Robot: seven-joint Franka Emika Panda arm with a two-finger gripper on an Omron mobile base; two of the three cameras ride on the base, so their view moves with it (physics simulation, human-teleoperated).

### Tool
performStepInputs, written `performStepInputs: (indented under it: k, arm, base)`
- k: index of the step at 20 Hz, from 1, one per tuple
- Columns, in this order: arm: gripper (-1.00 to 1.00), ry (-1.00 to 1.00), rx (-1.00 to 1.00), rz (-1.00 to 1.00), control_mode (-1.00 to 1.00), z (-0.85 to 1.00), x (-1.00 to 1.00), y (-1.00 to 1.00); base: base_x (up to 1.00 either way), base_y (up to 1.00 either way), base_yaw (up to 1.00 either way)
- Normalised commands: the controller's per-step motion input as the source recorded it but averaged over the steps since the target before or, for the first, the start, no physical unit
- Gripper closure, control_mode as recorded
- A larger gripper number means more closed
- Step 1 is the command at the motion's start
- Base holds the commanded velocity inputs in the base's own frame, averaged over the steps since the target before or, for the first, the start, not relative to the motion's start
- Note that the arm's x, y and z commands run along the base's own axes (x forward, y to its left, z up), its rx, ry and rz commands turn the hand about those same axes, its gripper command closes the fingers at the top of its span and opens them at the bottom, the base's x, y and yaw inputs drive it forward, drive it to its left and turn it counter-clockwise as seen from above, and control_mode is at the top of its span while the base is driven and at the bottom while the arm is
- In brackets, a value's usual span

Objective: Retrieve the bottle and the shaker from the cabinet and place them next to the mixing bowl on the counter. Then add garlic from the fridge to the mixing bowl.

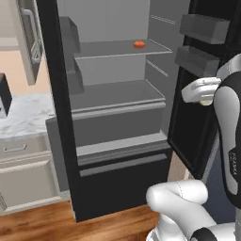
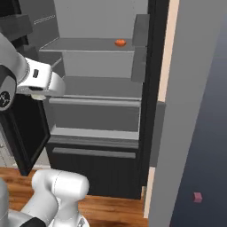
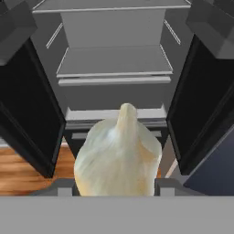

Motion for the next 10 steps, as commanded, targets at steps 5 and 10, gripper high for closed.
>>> performStepInputs:
  k: [5,10]
  arm:
    - [1.00,0.00,0.00,0.00,1.00,0.00,0.00,0.00]
    - [1.00,0.00,0.00,0.00,1.00,0.00,0.00,0.00]
  base:
    - [-1.00,0.00,0.05]
    - [-1.00,0.09,0.09]
